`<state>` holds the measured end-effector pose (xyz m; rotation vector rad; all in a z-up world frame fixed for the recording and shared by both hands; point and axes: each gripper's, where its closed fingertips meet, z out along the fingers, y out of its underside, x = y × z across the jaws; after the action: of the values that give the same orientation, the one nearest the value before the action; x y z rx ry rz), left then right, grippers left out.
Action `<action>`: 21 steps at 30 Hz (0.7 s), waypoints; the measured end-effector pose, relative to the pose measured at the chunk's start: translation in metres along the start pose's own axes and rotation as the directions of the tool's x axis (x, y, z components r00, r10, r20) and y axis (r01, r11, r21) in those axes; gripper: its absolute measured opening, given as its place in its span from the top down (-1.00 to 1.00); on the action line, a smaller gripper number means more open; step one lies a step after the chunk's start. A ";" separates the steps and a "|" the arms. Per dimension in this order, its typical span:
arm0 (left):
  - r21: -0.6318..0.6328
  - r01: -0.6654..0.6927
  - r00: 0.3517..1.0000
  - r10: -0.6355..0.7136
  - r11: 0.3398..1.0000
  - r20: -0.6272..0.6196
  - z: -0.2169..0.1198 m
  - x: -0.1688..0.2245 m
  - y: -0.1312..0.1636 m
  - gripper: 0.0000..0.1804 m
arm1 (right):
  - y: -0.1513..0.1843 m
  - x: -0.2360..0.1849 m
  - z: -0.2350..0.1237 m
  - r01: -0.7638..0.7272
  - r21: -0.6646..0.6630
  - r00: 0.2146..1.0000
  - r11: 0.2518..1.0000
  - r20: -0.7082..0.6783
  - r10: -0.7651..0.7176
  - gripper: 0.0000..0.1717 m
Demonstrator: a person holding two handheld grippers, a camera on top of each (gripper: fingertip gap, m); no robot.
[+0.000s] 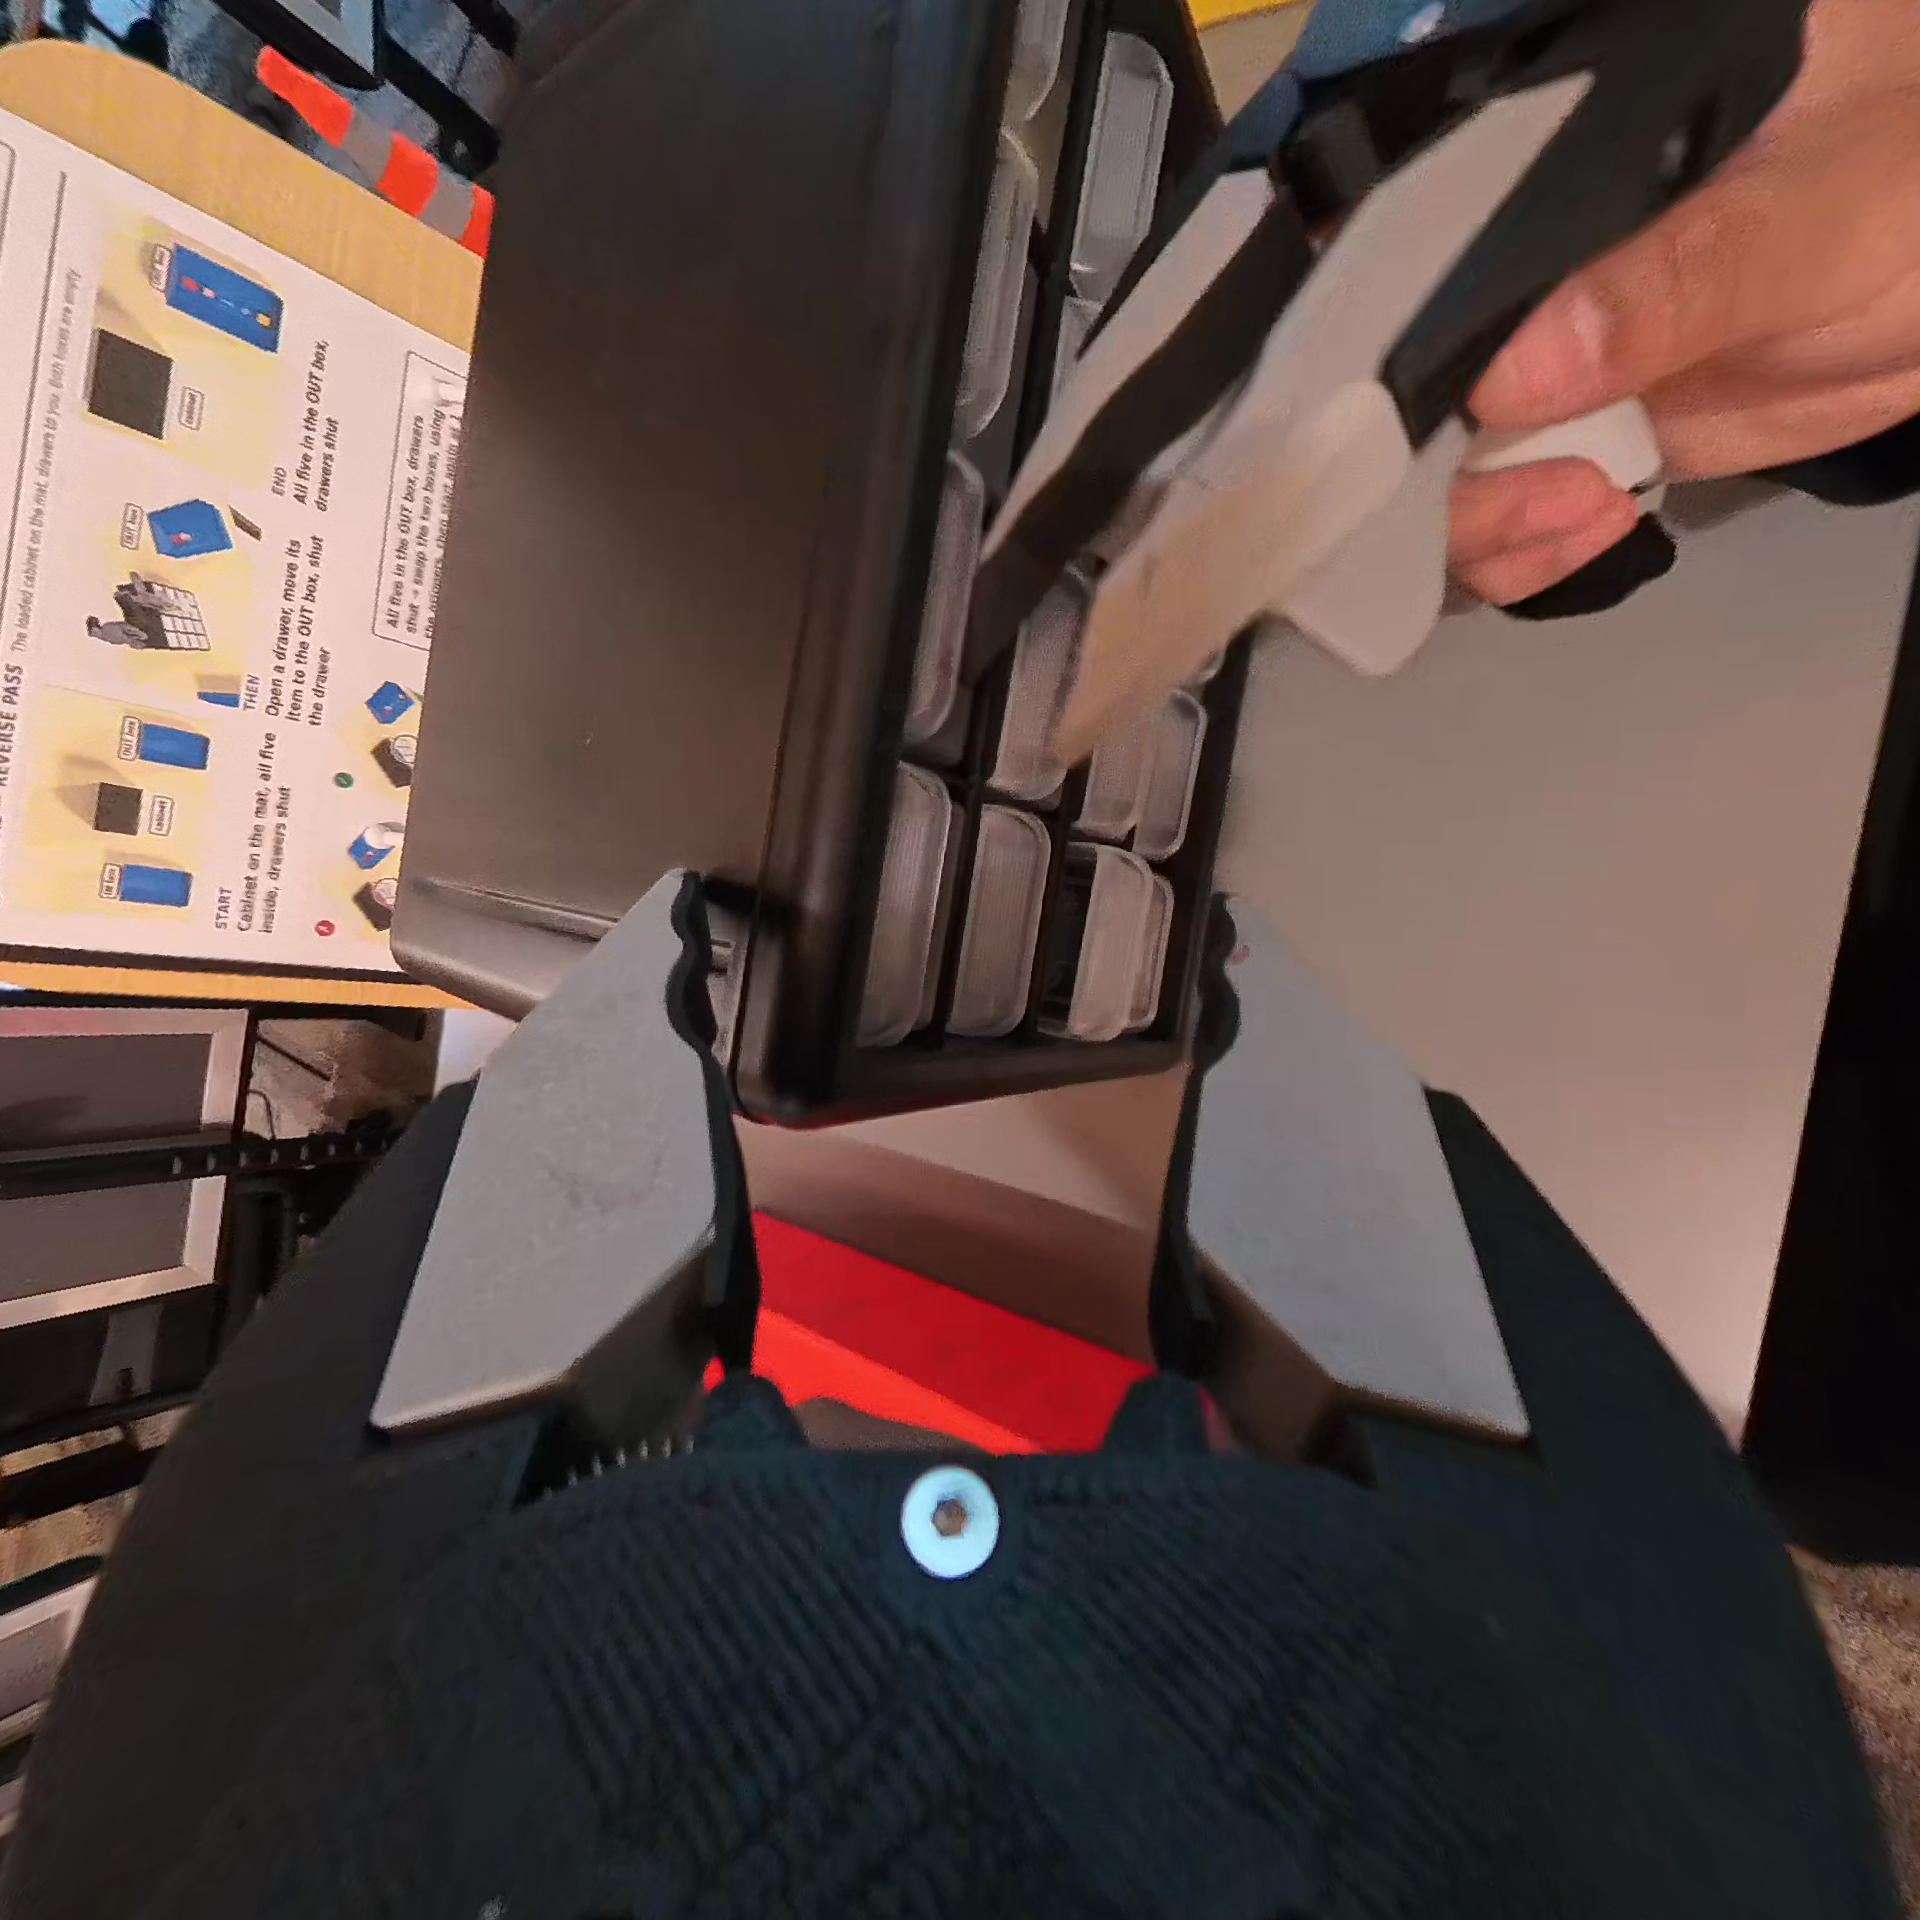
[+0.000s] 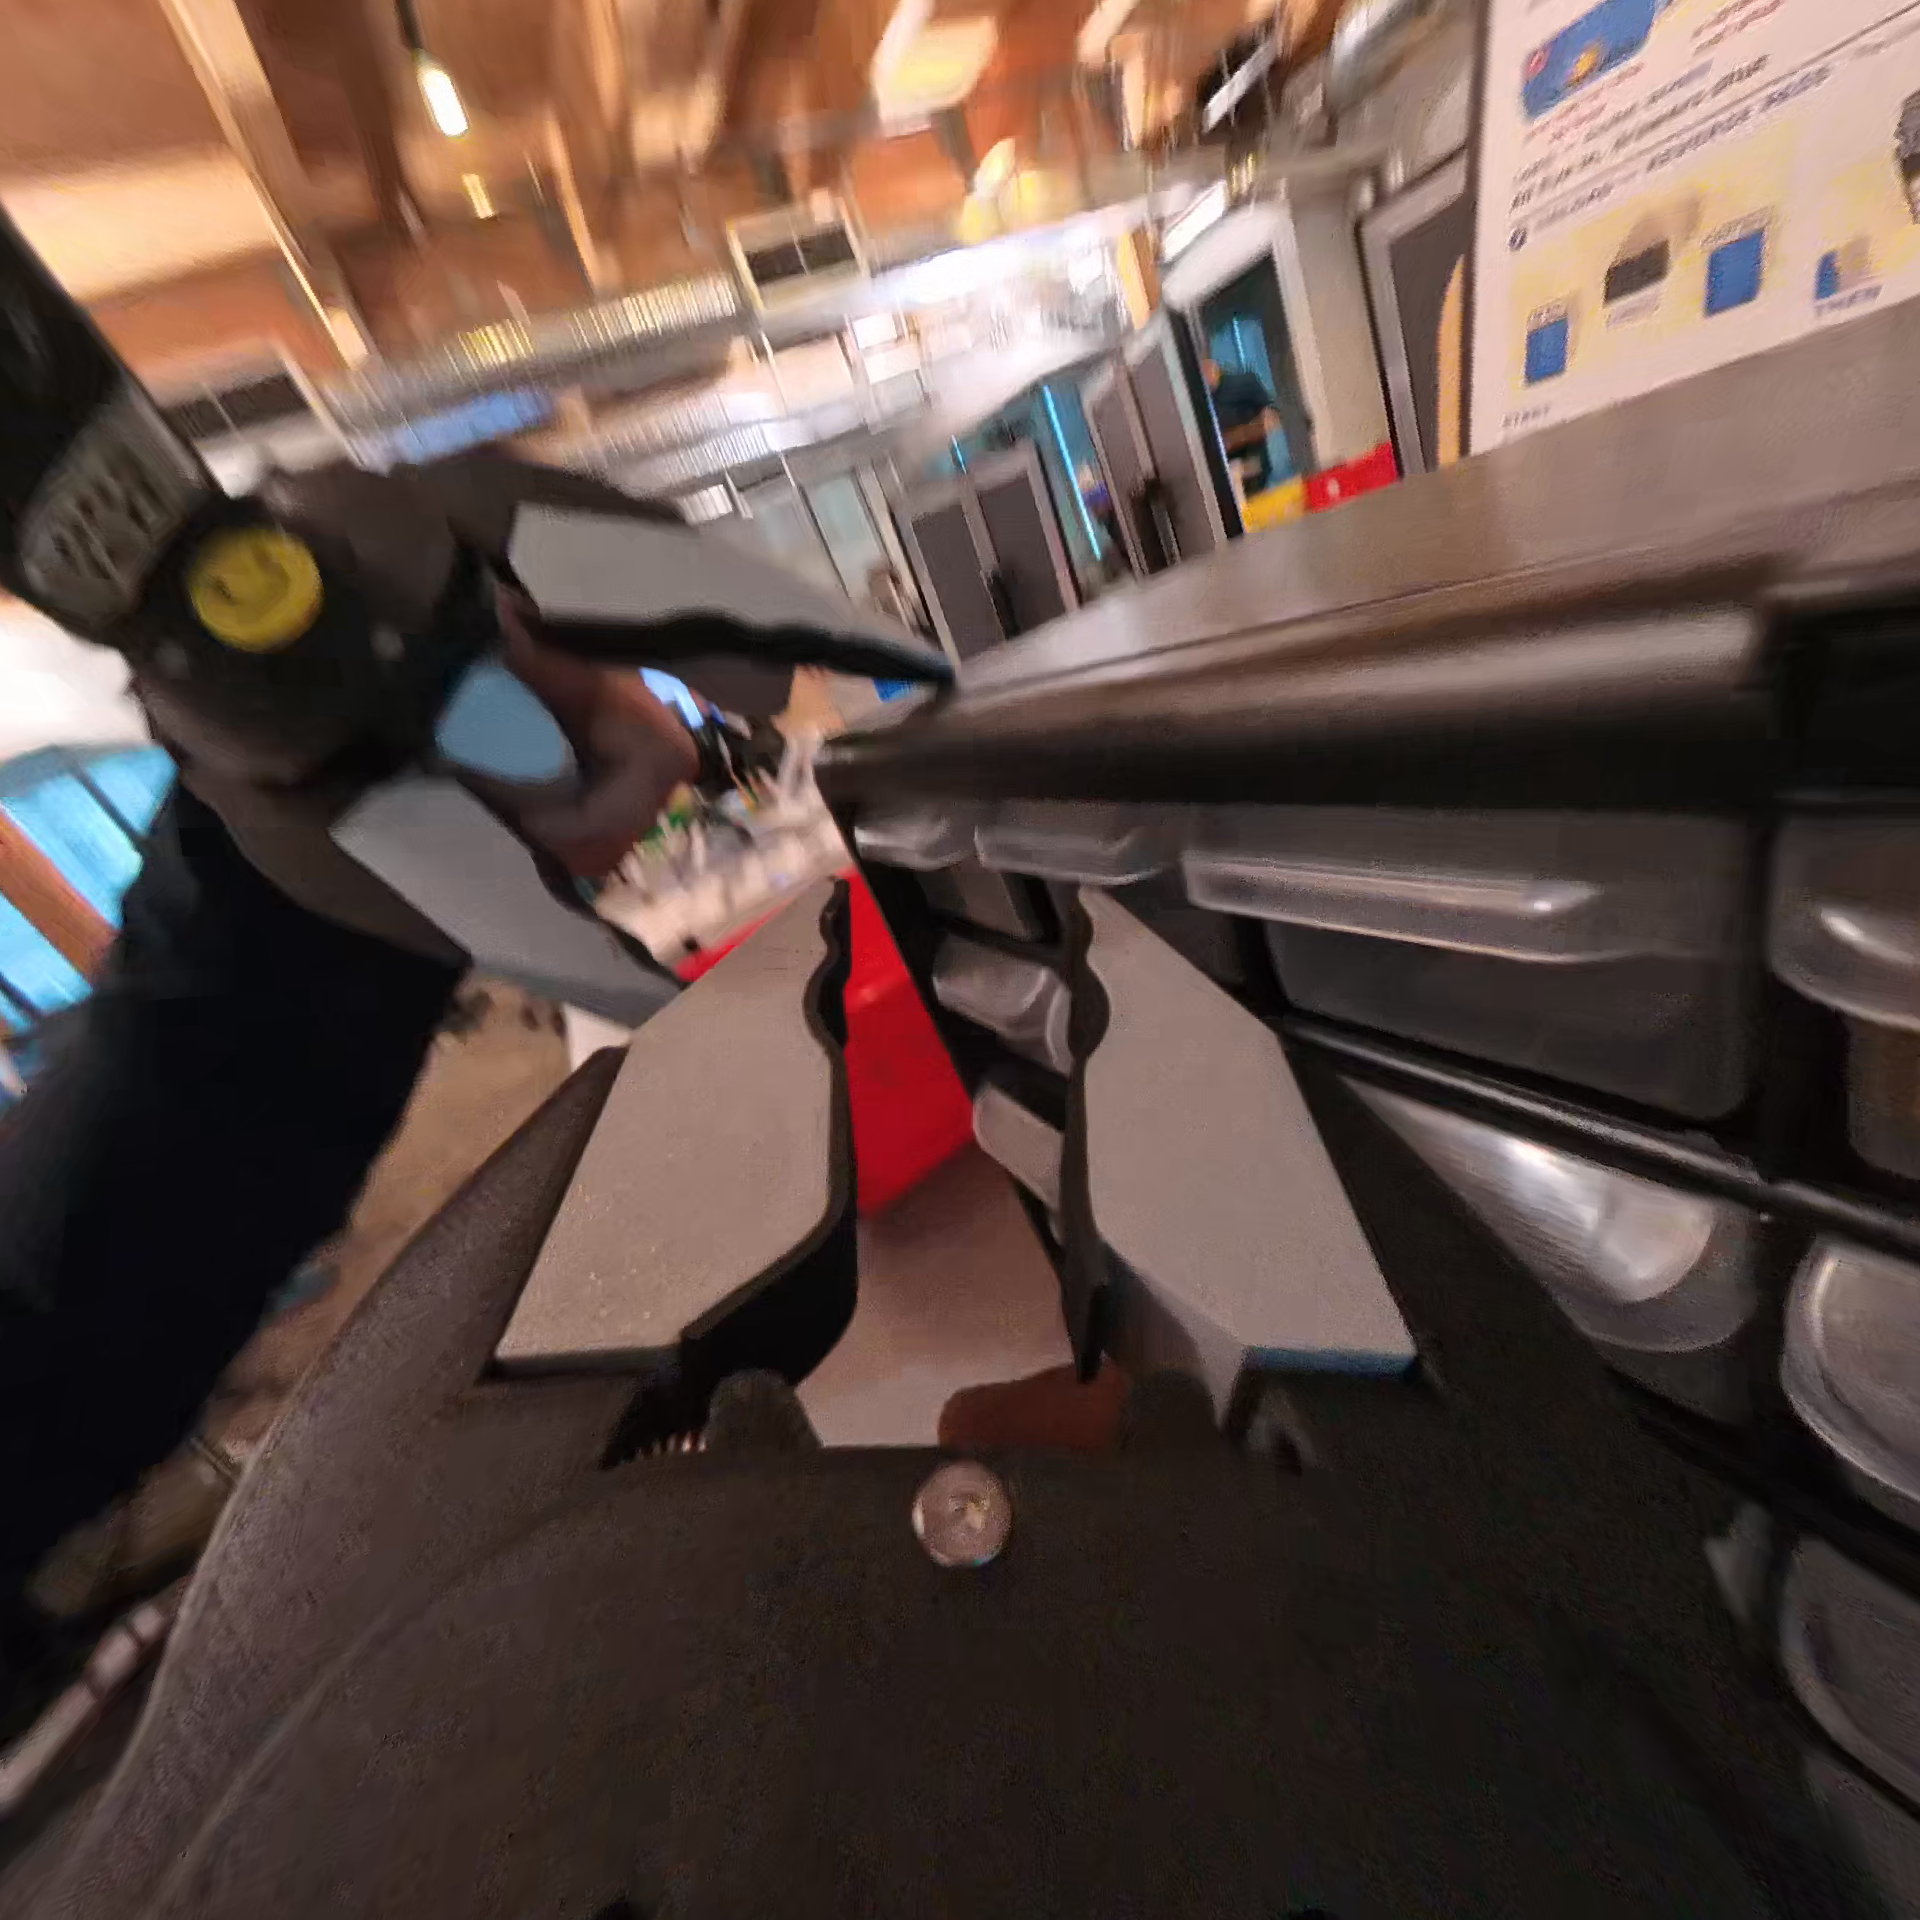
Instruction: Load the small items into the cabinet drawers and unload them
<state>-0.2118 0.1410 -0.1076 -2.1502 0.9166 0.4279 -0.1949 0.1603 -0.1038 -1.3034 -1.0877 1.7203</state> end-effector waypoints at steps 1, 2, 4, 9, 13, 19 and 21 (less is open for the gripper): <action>-0.017 -0.015 1.000 0.015 1.000 -0.005 0.000 0.001 0.001 -0.05 | -0.005 0.001 0.000 -0.051 0.050 0.998 0.997 0.022 0.050 0.65; -0.034 -0.029 1.000 0.028 0.999 -0.011 0.000 0.001 0.002 -0.06 | -0.007 0.002 0.001 -0.097 0.075 0.995 0.992 0.043 0.094 0.72; -0.056 -0.045 0.999 0.044 0.997 -0.026 -0.001 0.003 0.003 -0.09 | -0.009 0.002 0.003 -0.176 0.121 0.981 0.977 0.102 0.165 0.75; -0.040 -0.027 0.999 0.026 0.999 -0.027 -0.001 0.002 0.002 -0.09 | -0.008 -0.002 0.001 -0.169 0.163 0.982 0.972 0.109 0.153 0.88; -0.033 -0.029 0.999 0.028 0.999 -0.028 -0.001 0.004 0.002 -0.11 | 0.001 -0.017 -0.009 -0.043 0.120 0.996 0.992 0.086 0.033 0.93; -0.037 -0.027 0.999 0.026 0.999 -0.030 -0.001 0.004 0.002 -0.11 | 0.011 -0.040 -0.024 0.087 0.044 0.994 0.995 0.059 -0.090 0.93; -0.038 -0.026 0.999 0.025 0.999 -0.026 0.000 0.004 0.002 -0.11 | 0.016 -0.043 -0.026 0.148 0.003 0.989 0.989 0.029 -0.148 0.94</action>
<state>-0.2102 0.1382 -0.1104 -2.1852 0.9586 0.4348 -0.1602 0.1205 -0.1063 -1.1696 -1.1702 1.6337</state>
